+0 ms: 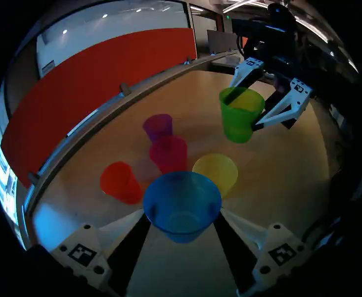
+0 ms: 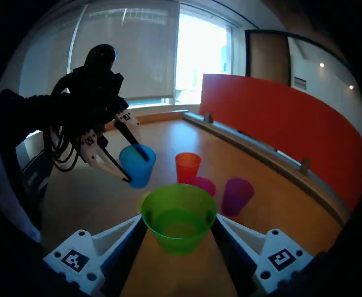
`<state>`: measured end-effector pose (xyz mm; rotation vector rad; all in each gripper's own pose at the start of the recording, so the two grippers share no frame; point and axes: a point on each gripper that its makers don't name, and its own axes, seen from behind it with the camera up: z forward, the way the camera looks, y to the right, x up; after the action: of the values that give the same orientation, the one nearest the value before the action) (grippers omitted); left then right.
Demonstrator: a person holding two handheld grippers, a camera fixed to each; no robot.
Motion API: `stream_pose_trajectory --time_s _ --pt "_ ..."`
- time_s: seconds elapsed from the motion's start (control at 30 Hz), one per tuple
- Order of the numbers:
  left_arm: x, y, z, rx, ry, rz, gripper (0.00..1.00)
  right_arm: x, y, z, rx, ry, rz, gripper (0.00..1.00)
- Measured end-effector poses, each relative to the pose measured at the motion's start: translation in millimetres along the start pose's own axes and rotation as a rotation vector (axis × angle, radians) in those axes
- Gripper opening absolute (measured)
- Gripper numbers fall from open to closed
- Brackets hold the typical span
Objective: Pour water
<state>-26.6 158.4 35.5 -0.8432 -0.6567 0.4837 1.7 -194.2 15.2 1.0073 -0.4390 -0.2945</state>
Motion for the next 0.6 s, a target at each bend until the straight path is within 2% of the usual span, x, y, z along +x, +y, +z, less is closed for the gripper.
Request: stream_pose_trajectory --time_s 0.4,0.6 --pt "-26 11.0 14.6 -0.048 -0.083 0.010 0.84 -28 3 7.1 0.008 -0.055 0.005 0.90" --pt "-35 14.7 19.3 -0.068 -0.101 0.007 0.84 -44 5 11.6 0.011 -0.082 0.005 0.89"
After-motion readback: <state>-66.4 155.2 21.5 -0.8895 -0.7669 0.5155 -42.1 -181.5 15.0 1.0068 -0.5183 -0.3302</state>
